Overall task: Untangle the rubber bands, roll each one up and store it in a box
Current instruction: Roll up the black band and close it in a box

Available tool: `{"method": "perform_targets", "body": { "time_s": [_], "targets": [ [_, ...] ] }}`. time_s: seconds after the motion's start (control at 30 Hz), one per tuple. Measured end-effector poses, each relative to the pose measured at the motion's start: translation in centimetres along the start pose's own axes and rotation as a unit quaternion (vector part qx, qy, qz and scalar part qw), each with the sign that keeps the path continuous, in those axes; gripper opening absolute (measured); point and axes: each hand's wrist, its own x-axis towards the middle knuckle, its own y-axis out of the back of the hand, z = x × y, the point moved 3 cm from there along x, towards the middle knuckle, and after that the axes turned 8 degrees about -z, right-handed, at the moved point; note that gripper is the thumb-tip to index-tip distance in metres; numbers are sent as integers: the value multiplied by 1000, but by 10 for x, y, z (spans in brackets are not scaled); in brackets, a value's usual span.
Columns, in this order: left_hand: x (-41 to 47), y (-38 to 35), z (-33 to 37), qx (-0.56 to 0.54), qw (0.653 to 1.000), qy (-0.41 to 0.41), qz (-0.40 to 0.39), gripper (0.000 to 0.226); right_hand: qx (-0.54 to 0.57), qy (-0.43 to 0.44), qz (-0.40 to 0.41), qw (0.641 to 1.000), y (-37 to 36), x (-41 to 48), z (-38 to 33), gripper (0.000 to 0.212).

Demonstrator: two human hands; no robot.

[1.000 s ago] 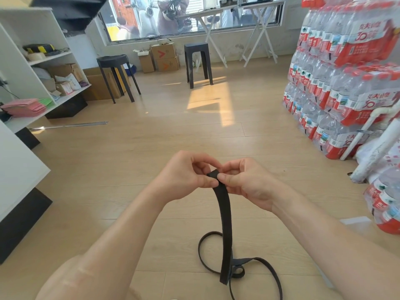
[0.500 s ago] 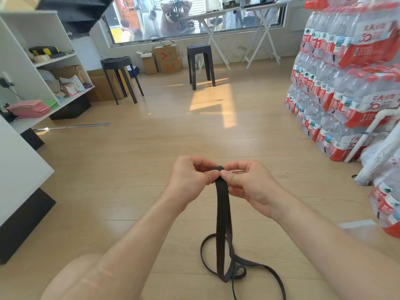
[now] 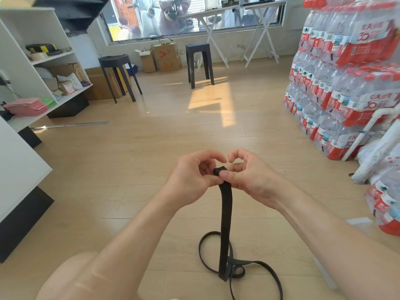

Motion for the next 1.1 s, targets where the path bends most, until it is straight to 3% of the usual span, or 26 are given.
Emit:
{"method": "perform_targets", "body": {
  "time_s": [0.1, 0.17, 0.33, 0.47, 0.67, 0.8, 0.9, 1.0, 1.1],
  "targets": [
    [-3, 8, 0, 6, 989, 17, -146, 44, -115, 5, -60, 992, -5, -4, -5, 32],
    [-7, 10, -1, 33, 978, 33, -201, 38, -168, 4, -69, 983, -9, -6, -5, 31],
    [-8, 14, 4, 64, 993, 4, -103, 25, -93, -32, -47, 994, -15, -7, -5, 18],
    [-7, 10, 0, 162, 983, 1, -87, 26, -171, -110, -92, 975, -19, -7, -1, 29],
    [-7, 6, 7, 377, 922, -56, -69, 10, -119, -75, -23, 990, -13, -7, -3, 22],
    [-7, 0, 9, 432, 896, -81, -62, 10, -112, -69, -3, 991, -12, -7, 0, 23],
    [-8, 0, 10, 378, 921, -61, -67, 12, -90, -76, -6, 993, -9, -5, 3, 20],
    [-7, 6, 6, 207, 975, 6, -86, 29, -54, -66, -32, 996, -7, -3, 3, 21],
    [-7, 15, 3, 64, 988, 43, -134, 33, -15, -50, -95, 994, -8, -4, 1, 27]
  ]
}}
